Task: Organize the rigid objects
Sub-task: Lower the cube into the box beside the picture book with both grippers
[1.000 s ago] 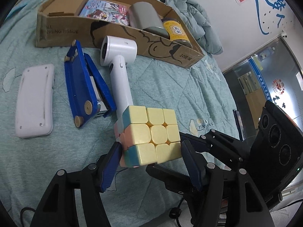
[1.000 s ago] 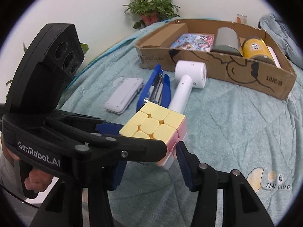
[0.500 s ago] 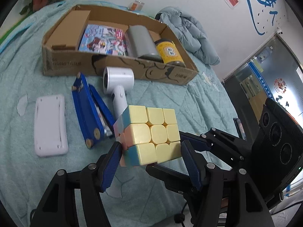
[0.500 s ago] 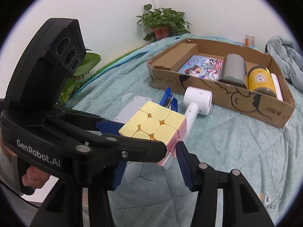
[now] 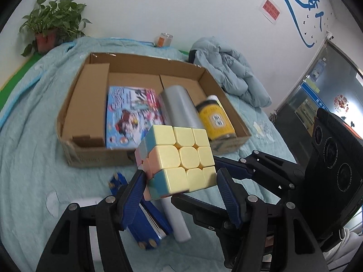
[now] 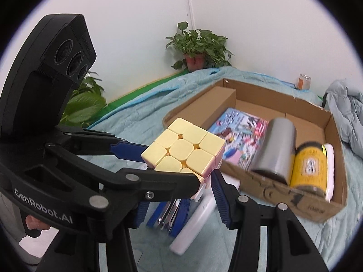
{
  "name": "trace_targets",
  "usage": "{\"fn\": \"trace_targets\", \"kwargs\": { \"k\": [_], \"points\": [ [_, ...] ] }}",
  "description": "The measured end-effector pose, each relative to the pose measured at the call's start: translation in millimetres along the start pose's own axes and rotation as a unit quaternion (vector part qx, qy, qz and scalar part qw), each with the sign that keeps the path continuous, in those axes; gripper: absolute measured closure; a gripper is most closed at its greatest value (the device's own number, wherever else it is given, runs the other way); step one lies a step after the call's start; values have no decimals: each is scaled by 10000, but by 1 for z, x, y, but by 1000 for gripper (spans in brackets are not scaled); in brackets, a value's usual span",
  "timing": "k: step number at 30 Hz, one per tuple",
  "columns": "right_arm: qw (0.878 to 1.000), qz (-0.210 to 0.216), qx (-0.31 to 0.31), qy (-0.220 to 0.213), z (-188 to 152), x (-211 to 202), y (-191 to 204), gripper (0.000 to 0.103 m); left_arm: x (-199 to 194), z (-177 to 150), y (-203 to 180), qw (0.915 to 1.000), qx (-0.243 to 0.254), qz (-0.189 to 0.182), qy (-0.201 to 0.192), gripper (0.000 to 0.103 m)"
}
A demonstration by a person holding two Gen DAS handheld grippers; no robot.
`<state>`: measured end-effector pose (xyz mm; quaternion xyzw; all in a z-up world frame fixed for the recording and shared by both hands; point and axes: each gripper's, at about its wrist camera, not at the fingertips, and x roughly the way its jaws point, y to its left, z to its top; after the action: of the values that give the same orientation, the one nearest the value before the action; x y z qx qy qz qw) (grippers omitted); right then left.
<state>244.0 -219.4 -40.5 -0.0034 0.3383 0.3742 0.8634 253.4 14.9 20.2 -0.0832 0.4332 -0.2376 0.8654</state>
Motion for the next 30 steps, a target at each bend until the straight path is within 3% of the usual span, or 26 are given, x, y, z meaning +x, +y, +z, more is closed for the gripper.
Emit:
{"fn": "trace_targets", "kwargs": {
  "k": [12, 20, 22, 25, 30],
  "points": [
    [9998, 109, 19, 191, 52, 73, -37, 53, 57, 78, 77, 9996, -163, -81, 236, 41],
    [9970, 196, 362, 648, 44, 118, -59, 53, 107, 77, 112, 9973, -353, -54, 649, 45],
    [9944, 348, 568, 817, 37, 125, -62, 48, 106, 73, 117, 9971, -397, -141, 627, 45],
    [9912, 695, 757, 830, 33, 122, -65, 48, 93, 74, 123, 9979, -386, -191, 486, 46],
    [9920, 655, 862, 650, 32, 104, -69, 48, 75, 92, 144, 9974, -661, -252, 151, 46]
  ]
}}
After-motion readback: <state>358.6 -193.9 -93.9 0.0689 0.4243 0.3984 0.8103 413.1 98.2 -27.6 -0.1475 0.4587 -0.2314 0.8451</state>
